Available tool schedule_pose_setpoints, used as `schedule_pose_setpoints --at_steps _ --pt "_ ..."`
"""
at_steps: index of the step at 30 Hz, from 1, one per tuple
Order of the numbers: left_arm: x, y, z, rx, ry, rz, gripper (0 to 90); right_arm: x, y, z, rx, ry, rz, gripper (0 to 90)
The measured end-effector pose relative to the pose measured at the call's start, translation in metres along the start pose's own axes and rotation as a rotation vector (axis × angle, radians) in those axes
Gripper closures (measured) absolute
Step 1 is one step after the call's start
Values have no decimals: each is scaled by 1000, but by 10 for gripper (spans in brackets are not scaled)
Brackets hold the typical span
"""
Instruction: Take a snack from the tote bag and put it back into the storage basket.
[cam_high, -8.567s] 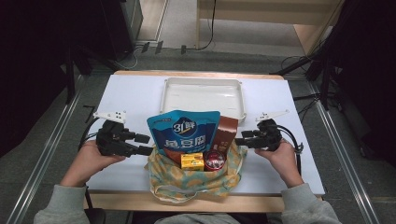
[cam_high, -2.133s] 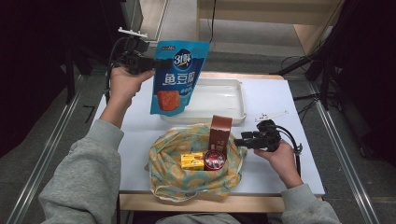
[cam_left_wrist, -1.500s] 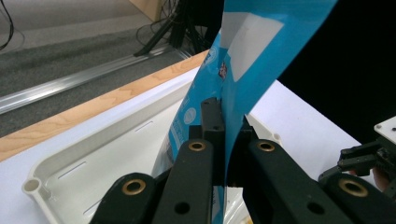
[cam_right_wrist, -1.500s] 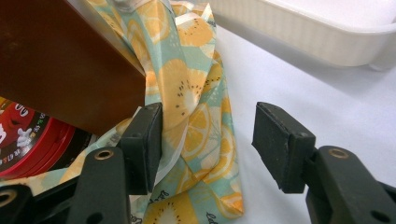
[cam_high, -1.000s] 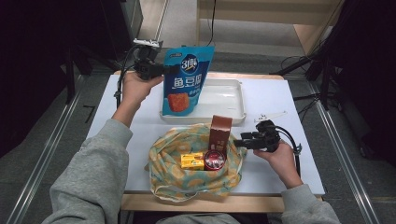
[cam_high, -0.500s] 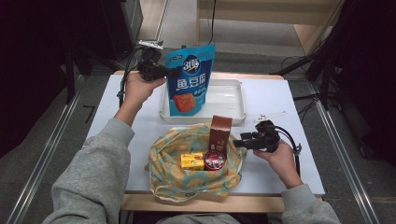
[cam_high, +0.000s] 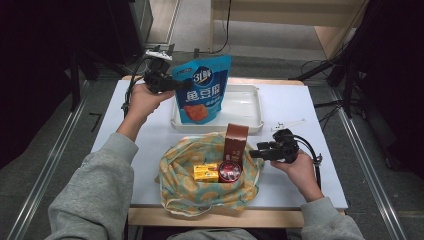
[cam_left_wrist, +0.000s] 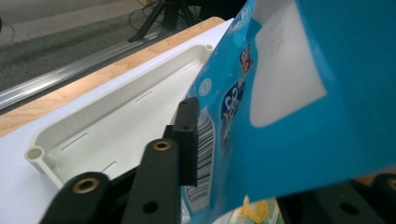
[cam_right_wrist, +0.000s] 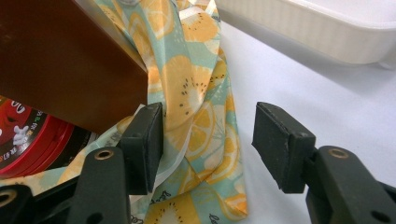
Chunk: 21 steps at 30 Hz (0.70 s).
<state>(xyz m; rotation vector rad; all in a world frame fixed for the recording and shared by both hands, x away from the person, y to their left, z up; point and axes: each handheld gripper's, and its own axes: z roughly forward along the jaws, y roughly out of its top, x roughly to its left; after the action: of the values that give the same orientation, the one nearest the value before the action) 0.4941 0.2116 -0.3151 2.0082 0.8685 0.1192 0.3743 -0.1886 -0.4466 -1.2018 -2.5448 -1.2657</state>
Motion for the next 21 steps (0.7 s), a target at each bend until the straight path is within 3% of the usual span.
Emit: schedule_pose_setpoints --at_steps 2,4,5,9,21 --pt "0 -2 -1 -4 -19 -7 611 0 0 0 1 0 2 448" --pt "0 -6 -3 -12 -43 11 547 0 0 0 1 0 1 448" --pt "-2 -8 -4 -13 -35 22 531 0 0 0 0 0 2 448" --pt "-1 -15 -7 6 -21 30 514 0 0 0 2 -1 2 448" --pt "10 -47 -13 32 -7 -20 494 0 0 1 4 -3 2 448"
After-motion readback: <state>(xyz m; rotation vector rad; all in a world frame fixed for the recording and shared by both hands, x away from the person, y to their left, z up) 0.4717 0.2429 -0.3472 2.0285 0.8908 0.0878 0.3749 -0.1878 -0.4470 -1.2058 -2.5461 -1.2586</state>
